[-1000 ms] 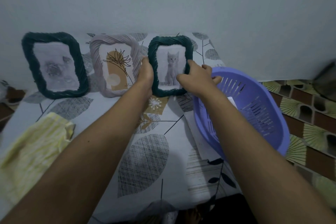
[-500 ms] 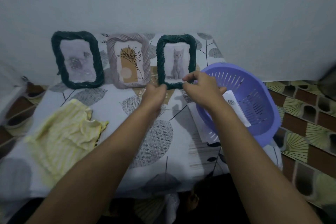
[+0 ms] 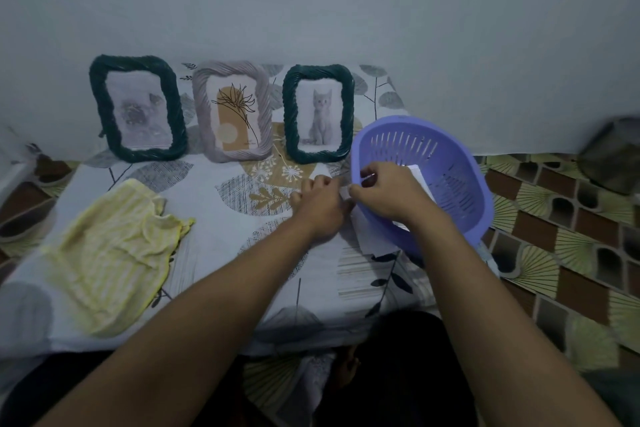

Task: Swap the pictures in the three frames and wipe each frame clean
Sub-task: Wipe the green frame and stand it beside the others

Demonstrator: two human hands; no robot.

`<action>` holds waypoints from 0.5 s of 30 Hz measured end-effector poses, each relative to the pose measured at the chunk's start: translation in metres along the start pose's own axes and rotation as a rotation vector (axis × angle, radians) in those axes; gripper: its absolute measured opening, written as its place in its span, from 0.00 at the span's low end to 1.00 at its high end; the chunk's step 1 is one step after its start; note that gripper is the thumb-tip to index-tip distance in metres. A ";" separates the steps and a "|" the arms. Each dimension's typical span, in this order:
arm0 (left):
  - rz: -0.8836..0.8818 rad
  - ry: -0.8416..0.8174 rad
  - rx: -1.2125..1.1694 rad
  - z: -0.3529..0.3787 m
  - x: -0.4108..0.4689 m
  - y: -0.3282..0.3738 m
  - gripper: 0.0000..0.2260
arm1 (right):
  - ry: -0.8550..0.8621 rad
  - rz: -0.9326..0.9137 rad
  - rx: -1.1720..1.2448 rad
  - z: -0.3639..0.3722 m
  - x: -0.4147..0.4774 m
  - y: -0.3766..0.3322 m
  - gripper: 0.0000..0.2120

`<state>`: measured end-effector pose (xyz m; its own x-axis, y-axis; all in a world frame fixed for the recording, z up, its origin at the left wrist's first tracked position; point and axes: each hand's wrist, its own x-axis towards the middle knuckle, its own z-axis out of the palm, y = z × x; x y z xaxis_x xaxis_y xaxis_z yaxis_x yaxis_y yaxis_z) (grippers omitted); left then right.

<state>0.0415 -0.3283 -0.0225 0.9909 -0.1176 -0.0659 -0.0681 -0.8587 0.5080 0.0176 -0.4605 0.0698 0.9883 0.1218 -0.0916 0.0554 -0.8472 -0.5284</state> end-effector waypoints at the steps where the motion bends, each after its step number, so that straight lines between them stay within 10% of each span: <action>1: 0.002 0.005 0.019 0.002 0.002 0.001 0.21 | 0.013 -0.008 -0.008 -0.002 -0.001 0.000 0.13; 15: -0.223 -0.091 -0.082 0.000 0.013 0.032 0.31 | 0.103 0.005 0.050 -0.029 -0.006 0.006 0.11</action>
<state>0.0521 -0.3573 -0.0068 0.9656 0.0223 -0.2592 0.1641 -0.8253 0.5403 0.0163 -0.4810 0.0913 0.9980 0.0619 -0.0087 0.0459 -0.8204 -0.5699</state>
